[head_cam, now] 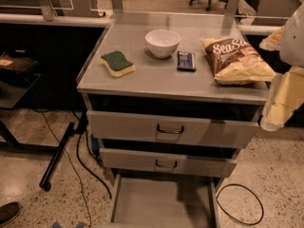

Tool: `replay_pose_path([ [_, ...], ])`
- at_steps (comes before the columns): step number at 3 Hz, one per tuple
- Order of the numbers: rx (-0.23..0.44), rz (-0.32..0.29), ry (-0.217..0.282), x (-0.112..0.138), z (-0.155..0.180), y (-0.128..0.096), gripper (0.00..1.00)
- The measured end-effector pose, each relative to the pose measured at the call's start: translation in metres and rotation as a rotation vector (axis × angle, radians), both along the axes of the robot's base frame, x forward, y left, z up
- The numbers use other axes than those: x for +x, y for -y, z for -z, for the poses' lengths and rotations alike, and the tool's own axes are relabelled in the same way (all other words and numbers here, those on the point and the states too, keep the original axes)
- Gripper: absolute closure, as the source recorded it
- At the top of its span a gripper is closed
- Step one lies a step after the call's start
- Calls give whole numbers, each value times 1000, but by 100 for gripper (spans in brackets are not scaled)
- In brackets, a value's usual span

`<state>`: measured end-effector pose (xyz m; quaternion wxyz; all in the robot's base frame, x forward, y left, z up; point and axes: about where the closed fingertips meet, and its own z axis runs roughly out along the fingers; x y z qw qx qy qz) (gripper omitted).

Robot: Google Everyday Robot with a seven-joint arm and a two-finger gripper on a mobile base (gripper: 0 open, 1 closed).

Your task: Place sponge into bottom drawer

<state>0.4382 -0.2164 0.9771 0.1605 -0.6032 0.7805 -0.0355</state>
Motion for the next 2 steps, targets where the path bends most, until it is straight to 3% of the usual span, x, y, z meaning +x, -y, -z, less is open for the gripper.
replay_pose_path([
  [1, 0, 0, 0, 0, 0, 0, 0],
  [2, 91, 78, -2, 13, 19, -11, 0],
])
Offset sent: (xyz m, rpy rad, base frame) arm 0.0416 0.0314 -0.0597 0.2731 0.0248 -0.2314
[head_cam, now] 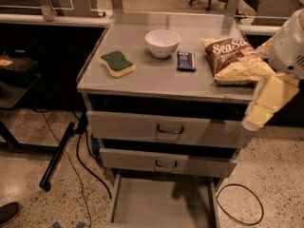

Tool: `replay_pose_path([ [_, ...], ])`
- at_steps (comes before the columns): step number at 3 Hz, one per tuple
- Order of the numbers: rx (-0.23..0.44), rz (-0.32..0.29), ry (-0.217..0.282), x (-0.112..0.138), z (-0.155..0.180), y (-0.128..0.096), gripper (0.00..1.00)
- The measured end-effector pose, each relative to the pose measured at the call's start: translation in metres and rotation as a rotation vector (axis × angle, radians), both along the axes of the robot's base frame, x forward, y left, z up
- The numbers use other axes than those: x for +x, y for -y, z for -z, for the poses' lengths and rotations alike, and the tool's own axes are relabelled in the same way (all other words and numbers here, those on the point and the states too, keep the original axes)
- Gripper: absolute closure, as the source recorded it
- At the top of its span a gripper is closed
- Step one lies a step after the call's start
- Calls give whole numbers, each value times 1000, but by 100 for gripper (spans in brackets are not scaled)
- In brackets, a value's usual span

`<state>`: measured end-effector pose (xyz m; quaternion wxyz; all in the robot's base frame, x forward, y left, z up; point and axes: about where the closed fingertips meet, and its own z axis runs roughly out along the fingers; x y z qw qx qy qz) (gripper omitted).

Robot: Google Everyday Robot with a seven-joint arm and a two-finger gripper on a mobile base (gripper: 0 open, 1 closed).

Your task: Place sponge into bottom drawer

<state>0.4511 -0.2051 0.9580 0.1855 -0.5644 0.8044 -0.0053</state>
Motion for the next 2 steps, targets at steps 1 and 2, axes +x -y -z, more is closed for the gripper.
replay_pose_path([
  [1, 183, 94, -5, 30, 34, -27, 0],
  [2, 259, 69, -13, 40, 38, -46, 0],
])
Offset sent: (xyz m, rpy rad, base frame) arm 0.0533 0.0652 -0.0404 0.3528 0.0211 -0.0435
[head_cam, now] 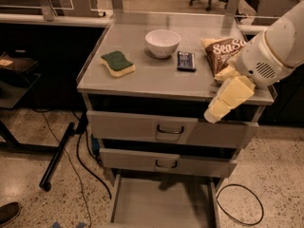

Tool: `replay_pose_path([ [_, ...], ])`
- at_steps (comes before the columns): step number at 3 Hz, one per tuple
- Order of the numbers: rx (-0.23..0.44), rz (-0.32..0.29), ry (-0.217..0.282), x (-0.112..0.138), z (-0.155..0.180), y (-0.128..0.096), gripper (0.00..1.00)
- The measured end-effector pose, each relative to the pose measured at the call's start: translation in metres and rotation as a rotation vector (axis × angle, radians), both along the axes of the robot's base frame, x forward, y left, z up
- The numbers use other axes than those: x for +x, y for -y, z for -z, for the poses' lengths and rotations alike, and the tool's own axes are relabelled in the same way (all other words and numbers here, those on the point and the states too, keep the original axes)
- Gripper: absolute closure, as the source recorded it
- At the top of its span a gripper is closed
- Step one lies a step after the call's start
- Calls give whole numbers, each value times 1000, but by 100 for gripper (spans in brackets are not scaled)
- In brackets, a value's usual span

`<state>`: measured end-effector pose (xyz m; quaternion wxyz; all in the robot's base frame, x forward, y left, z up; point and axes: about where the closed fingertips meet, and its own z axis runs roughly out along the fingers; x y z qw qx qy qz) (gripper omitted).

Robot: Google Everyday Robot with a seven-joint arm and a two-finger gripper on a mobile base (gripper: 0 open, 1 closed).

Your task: Place sponge into bottom drawer

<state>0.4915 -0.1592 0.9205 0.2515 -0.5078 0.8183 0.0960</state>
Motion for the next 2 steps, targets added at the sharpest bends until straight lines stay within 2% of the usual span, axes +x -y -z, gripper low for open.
replay_pose_path([
  [1, 12, 7, 33, -4, 1, -1, 0],
  [2, 105, 34, 115, 8, 13, -32, 0],
])
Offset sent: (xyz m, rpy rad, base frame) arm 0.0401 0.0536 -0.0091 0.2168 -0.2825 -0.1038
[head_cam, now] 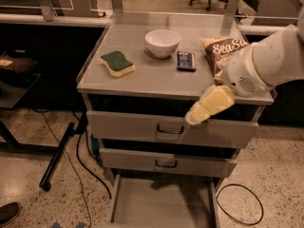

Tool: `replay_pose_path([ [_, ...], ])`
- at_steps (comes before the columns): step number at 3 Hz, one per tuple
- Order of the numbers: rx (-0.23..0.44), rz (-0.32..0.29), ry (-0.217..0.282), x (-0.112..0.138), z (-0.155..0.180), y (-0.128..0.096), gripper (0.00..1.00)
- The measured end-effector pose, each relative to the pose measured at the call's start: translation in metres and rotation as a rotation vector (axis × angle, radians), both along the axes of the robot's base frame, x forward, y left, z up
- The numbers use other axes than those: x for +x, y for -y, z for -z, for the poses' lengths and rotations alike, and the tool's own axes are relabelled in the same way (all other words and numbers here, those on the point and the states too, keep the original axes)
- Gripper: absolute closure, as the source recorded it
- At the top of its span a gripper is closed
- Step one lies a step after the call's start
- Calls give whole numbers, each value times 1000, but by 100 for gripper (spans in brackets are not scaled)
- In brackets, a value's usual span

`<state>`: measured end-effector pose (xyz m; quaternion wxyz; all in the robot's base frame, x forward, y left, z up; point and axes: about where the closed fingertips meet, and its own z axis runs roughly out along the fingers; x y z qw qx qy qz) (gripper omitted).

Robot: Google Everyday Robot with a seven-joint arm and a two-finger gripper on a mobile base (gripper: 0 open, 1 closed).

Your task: Place sponge into bottom drawer

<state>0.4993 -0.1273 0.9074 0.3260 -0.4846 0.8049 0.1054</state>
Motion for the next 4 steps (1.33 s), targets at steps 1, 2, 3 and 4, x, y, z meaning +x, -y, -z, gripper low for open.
replay_pose_path([
  [1, 55, 29, 97, 30, 0, -20, 0],
  [2, 63, 47, 136, 38, -8, -20, 0],
  [3, 63, 47, 136, 38, -8, -20, 0],
  [4, 90, 78, 158, 44, -5, -27, 0],
])
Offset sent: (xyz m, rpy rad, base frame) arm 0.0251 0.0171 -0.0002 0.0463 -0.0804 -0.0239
